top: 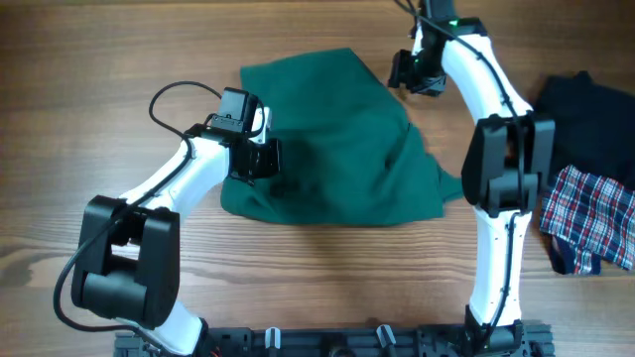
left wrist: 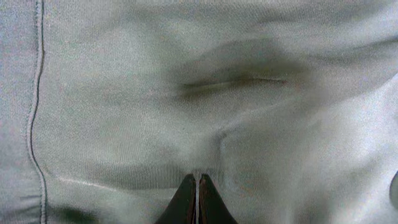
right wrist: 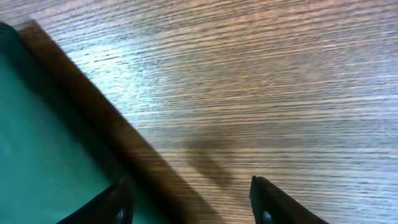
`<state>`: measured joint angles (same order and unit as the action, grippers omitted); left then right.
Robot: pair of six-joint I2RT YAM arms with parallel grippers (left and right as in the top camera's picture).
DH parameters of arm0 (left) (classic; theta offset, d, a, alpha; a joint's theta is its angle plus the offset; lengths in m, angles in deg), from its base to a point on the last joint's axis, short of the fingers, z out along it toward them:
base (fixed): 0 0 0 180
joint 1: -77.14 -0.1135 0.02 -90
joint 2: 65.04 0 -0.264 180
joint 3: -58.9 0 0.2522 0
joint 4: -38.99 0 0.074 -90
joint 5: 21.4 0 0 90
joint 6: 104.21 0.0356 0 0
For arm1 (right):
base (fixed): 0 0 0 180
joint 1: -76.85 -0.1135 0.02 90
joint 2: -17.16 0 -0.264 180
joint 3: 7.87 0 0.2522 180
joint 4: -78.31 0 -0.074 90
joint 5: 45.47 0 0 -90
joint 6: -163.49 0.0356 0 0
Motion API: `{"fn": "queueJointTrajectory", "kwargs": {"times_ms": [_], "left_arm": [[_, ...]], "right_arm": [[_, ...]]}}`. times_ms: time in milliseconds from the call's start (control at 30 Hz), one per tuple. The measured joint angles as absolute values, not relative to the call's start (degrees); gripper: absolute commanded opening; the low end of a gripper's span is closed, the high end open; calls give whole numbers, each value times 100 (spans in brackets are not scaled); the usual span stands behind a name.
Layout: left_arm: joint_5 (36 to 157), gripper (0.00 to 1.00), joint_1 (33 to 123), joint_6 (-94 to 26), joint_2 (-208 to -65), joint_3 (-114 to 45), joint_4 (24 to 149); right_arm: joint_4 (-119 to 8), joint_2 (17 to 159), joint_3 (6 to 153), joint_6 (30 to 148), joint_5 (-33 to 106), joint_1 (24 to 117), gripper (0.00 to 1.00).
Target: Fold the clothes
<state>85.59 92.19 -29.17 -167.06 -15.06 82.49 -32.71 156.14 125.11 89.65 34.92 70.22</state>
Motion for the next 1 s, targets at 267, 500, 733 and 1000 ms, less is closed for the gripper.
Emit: {"fn": "queueJointTrajectory", "kwargs": {"times_ms": [267,500,733,1000], "left_arm": [[8559,4,9221,-2920,-16892,-1506,8231],[8559,4,9221,-2917,-16894,-1506,8229],[8559,4,9221,-2917,-16894,-1506,8231],[8559,4,9221,-2920,-16894,-1506,8231]], "right_arm": [[-3212,15721,12511,8692,2786,6930,54],[-3249,15926,12524,8528,2202,6945,30],[-3319,16062,12526,8541,1787,6963,4],[-3163,15928,12526,8777,2082,7313,4]]}}
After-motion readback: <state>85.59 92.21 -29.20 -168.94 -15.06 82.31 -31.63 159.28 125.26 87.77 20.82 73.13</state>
